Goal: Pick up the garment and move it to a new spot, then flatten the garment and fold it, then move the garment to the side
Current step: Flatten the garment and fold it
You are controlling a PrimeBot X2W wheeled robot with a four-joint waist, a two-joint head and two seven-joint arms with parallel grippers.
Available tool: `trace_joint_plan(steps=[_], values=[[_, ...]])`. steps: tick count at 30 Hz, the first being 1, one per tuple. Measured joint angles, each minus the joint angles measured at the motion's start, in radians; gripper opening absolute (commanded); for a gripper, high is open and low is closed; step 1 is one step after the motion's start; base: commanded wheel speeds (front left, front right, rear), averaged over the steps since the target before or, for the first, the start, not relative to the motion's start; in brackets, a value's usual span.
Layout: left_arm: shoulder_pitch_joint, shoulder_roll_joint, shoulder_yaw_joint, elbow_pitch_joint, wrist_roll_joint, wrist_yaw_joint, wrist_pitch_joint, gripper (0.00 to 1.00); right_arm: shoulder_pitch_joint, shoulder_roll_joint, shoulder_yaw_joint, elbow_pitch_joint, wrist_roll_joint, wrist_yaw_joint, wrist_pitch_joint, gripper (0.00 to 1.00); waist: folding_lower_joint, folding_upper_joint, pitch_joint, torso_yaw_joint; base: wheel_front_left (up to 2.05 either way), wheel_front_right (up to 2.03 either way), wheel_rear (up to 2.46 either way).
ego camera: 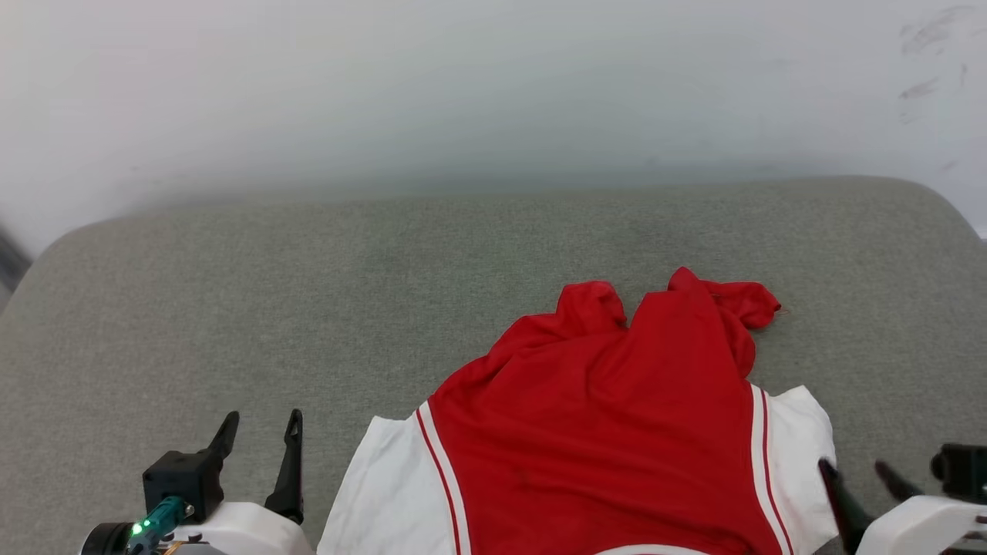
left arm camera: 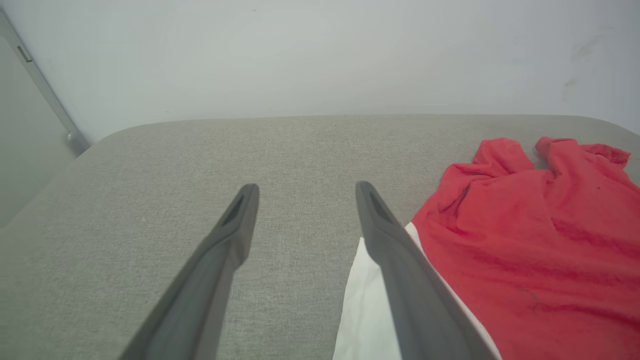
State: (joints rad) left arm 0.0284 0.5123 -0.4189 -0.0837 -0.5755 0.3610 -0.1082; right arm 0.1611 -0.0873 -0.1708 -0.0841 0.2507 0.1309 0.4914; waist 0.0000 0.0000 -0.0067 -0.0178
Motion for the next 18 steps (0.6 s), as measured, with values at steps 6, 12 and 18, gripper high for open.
trace_joint_plan(steps=[6,12,18], values=[[0.019,0.019,0.007,-0.023,-0.006,0.018,0.029,1.0,-0.04,0.003,0.011,-0.071,-0.041,0.0,-0.21,1.0,0.0,0.0,-0.017,-0.015,0.0,0.0,0.0],[0.019,0.066,-0.021,-0.042,-0.022,0.007,0.154,1.0,-0.077,0.004,0.057,-0.087,-0.08,0.0,-0.32,1.0,0.0,0.0,-0.021,-0.024,0.0,0.0,0.0],[0.019,0.122,-0.091,-0.04,-0.083,-0.046,0.375,1.0,-0.086,0.011,0.124,-0.107,-0.095,0.0,-0.343,1.0,0.0,0.0,-0.005,-0.043,0.0,0.0,0.0]])
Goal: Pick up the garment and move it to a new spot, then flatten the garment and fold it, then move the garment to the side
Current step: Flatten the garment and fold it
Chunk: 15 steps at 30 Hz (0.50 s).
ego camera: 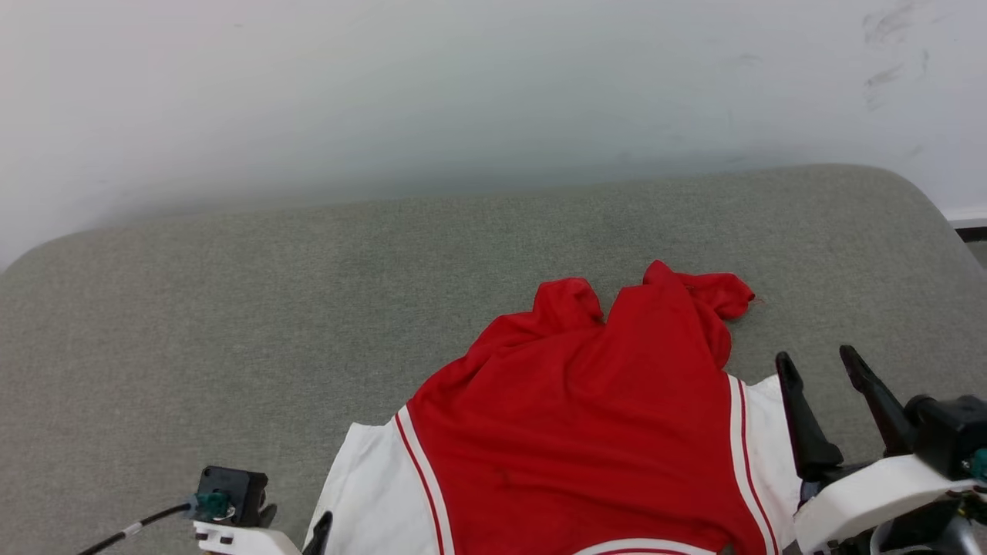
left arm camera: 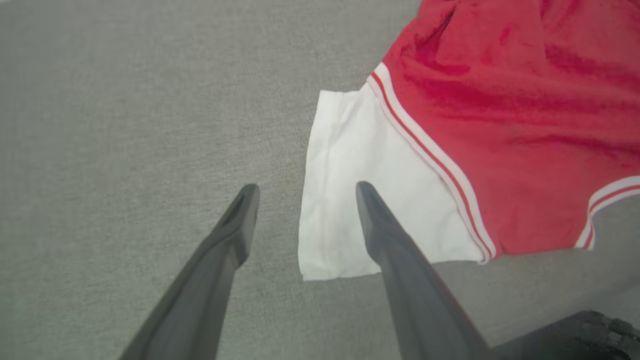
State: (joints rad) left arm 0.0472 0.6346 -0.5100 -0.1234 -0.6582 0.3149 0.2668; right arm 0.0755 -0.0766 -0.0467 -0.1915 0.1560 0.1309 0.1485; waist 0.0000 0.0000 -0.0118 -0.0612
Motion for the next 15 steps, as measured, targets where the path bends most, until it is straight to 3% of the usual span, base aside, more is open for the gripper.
trace_joint_plan(steps=[15], values=[[-0.081,0.021,-0.098,0.148,-0.101,-0.121,0.284,1.0,-0.043,0.019,0.063,0.039,0.03,0.0,-0.05,1.0,0.0,0.0,0.124,-0.05,0.0,0.0,0.0]])
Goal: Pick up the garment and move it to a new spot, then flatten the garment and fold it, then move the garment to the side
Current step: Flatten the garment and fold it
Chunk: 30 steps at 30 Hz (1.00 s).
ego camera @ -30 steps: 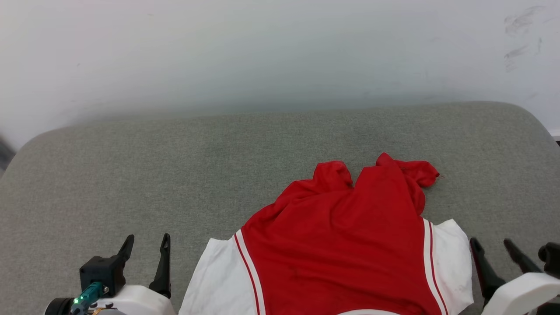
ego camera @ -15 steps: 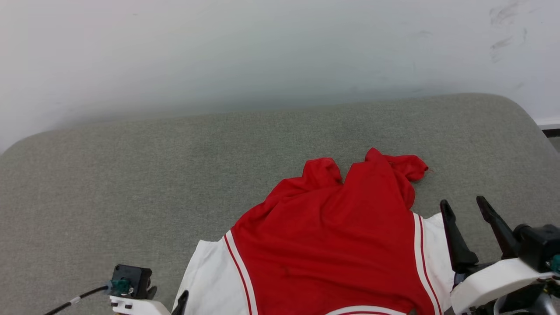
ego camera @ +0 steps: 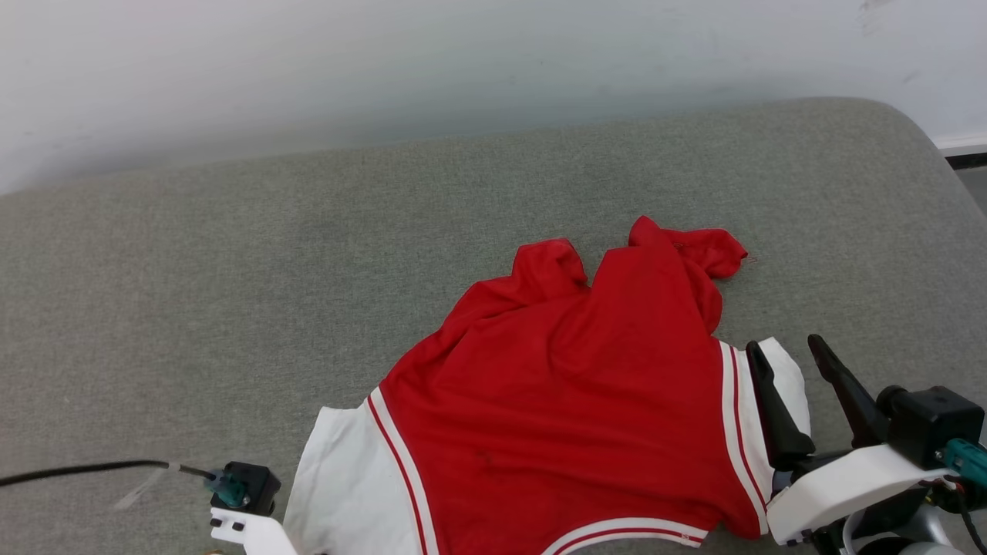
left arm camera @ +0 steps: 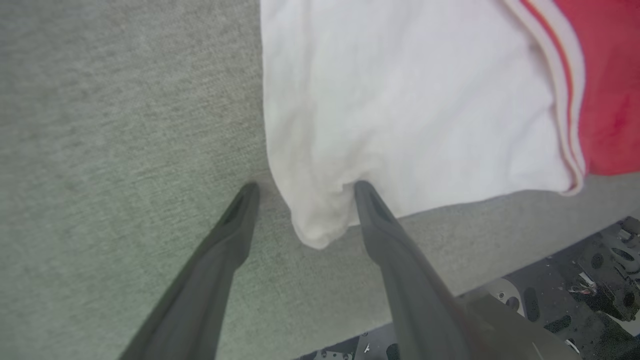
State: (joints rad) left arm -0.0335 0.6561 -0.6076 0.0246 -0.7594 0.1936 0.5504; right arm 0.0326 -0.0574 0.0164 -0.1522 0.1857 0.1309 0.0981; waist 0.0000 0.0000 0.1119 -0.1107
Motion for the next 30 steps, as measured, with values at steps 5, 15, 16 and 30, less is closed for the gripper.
trace_joint_plan(steps=[5,15,16,30], values=[[-0.027,-0.015,-0.011,0.033,-0.021,-0.033,0.019,0.0,-0.009,0.002,-0.016,0.008,0.009,0.0,0.008,1.0,0.0,0.0,0.002,-0.003,0.0,0.0,0.0],[-0.029,-0.05,0.049,0.001,0.039,0.016,-0.205,0.0,0.018,-0.078,-0.181,0.117,0.094,0.0,0.268,1.0,0.0,0.0,-0.041,0.032,0.0,0.0,0.0],[-0.027,-0.047,0.057,-0.014,0.048,0.028,-0.221,0.0,0.018,-0.091,-0.19,0.135,0.107,0.0,0.308,1.0,0.0001,0.0,-0.044,0.036,0.0,0.0,0.0],[-0.073,-0.014,0.079,-0.219,0.122,0.079,-0.253,0.0,-0.088,-0.162,-0.127,0.336,0.176,0.0,0.642,1.0,0.0,0.0,0.009,0.085,0.0,0.0,0.0]])
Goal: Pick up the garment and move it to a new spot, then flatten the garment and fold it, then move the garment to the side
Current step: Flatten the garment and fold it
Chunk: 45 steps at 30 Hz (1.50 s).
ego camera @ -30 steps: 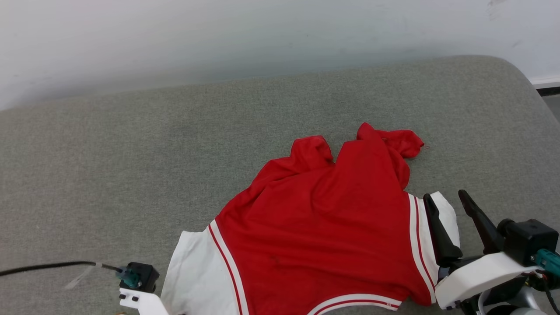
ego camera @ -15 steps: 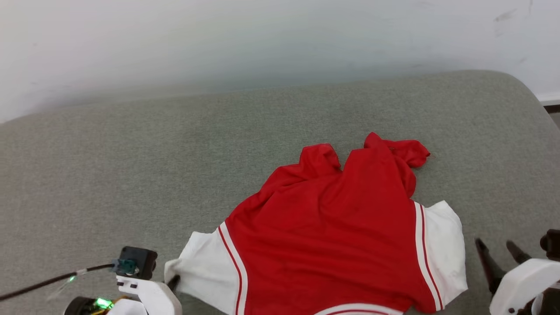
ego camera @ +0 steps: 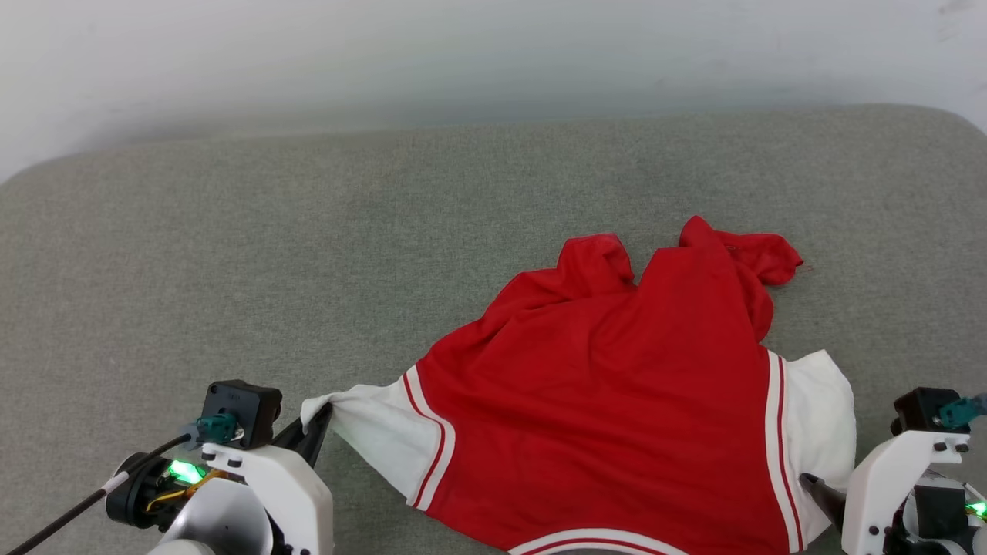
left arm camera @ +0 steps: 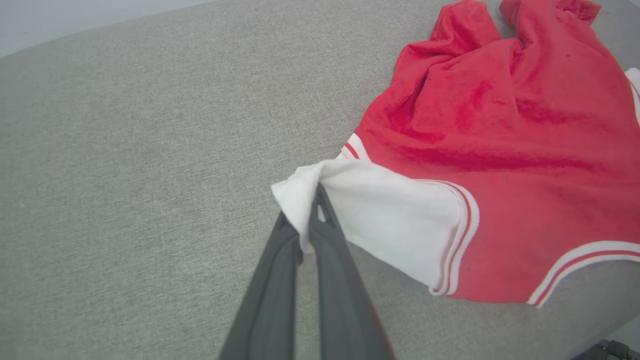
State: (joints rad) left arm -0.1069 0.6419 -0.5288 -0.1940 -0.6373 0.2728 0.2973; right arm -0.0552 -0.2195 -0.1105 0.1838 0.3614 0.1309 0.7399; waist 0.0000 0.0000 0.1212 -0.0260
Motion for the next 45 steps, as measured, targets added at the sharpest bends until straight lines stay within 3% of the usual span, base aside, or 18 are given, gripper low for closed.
trace_joint_plan(steps=[5,6,8,15,22,28,36,45], values=[[-0.025,-0.005,-0.005,-0.012,0.007,-0.006,0.0,0.0,-0.057,-0.002,0.021,0.085,0.011,0.0,0.046,1.0,0.0,0.0,0.037,0.016,0.0,0.0,0.0],[-0.026,-0.005,-0.005,-0.013,0.008,-0.006,0.0,0.0,-0.065,-0.002,0.02,0.097,0.016,0.0,0.057,0.45,0.0,-0.0001,0.041,0.02,0.0,0.0,0.0],[-0.026,-0.007,-0.005,-0.011,0.008,-0.006,-0.002,0.0,-0.075,-0.004,0.018,0.11,0.021,0.0,0.068,0.0,0.0,0.0,0.046,0.026,0.0,0.0,0.0],[-0.024,-0.013,0.009,-0.01,0.001,0.0,-0.039,0.0,-0.088,-0.011,0.029,0.099,0.026,0.0,0.035,0.0,0.0001,0.0,0.018,0.025,0.0,0.0,0.0],[-0.034,-0.009,0.056,-0.029,0.011,0.019,-0.098,0.0,-0.125,-0.036,0.052,-0.067,-0.022,0.0,-0.051,0.0,0.0001,0.0,-0.045,0.005,0.0,0.0,0.0],[-0.16,-0.011,0.101,-0.027,0.024,0.015,-0.118,0.0,-0.22,-0.048,0.053,-0.155,-0.067,0.0,-0.089,0.0,0.0,0.0,-0.096,-0.009,0.0,0.0,0.0],[-0.468,-0.066,0.161,0.122,-0.012,-0.06,-0.155,0.0,-0.506,-0.025,0.035,-0.1,-0.131,0.0,-0.147,0.0,0.0001,0.0,-0.065,-0.014,0.0,0.0,0.0],[-0.898,-0.146,0.203,0.413,-0.021,-0.168,-0.255,0.0,-0.921,-0.024,0.021,0.032,-0.168,0.0,-0.283,0.0,0.0001,0.0,0.08,0.004,0.0,0.0,0.0]])
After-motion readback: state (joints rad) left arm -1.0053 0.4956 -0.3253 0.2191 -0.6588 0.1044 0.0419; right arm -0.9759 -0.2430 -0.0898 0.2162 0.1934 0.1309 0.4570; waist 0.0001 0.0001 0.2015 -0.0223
